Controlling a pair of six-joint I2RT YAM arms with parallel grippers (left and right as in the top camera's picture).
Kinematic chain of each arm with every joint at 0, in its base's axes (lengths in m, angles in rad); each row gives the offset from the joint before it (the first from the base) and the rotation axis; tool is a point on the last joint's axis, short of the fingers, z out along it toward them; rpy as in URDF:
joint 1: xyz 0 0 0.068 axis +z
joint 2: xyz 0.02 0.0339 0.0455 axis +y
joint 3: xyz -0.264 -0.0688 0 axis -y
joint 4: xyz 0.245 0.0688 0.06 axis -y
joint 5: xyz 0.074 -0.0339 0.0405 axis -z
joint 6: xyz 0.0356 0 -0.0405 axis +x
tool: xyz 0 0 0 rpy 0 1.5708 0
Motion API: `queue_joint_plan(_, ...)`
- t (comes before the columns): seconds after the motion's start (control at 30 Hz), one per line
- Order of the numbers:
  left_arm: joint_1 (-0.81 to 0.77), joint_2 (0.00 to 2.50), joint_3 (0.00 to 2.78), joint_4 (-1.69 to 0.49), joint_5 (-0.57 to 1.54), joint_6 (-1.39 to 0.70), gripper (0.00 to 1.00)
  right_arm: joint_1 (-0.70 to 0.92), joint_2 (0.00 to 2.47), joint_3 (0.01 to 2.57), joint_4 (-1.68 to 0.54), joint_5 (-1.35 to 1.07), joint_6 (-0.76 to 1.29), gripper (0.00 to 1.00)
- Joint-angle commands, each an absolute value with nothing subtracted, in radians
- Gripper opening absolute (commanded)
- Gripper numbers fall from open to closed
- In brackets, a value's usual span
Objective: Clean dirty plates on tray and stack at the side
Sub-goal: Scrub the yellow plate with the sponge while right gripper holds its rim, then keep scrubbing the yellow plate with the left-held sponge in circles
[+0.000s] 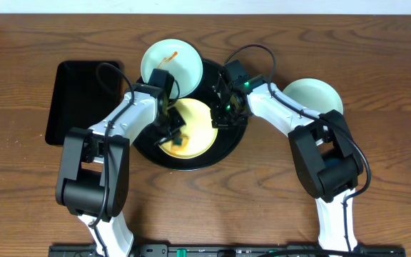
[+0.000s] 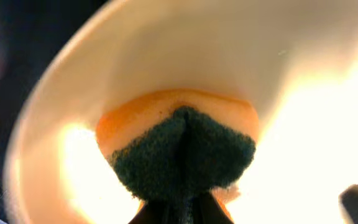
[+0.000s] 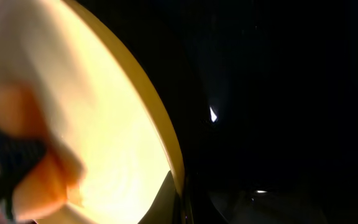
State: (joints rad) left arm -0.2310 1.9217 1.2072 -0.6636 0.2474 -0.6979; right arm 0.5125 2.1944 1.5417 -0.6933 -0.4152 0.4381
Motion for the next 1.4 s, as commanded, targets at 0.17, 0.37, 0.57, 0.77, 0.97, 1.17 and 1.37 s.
queue_joint_plan(0.17,-0.233,1.942,1.195,-0.616,0.089,-0.621,0.08,0.502,2.226,1.501,-0.710,-0.334,0.440,0.01)
queue_joint_plan(0.37,-0.233,1.942,1.195,-0.766,0.258,-0.621,0.07,0.503,2.226,1.501,-0.709,-0.334,0.440,0.01)
queue_joint_plan(0.57,-0.233,1.942,1.195,-0.841,0.381,-0.621,0.07,0.503,2.226,1.501,-0.709,-0.334,0.440,0.01)
queue_joint_plan(0.77,-0.234,1.942,1.195,-0.659,0.148,-0.621,0.07,0.503,2.226,1.501,-0.706,-0.334,0.440,0.01)
queue_joint_plan(0.97,-0.239,1.942,1.195,-0.625,-0.159,-0.622,0.07,0.503,2.226,1.501,-0.706,-0.334,0.440,0.01)
queue_joint_plan(1.17,-0.269,1.942,1.195,-0.783,-0.120,-0.864,0.08,0.503,2.226,1.501,-0.698,-0.334,0.440,0.01)
queue_joint_plan(1.37,-0.364,1.942,1.195,-0.778,-0.073,-0.978,0.07,0.503,2.226,1.501,-0.700,-0.340,0.432,0.01)
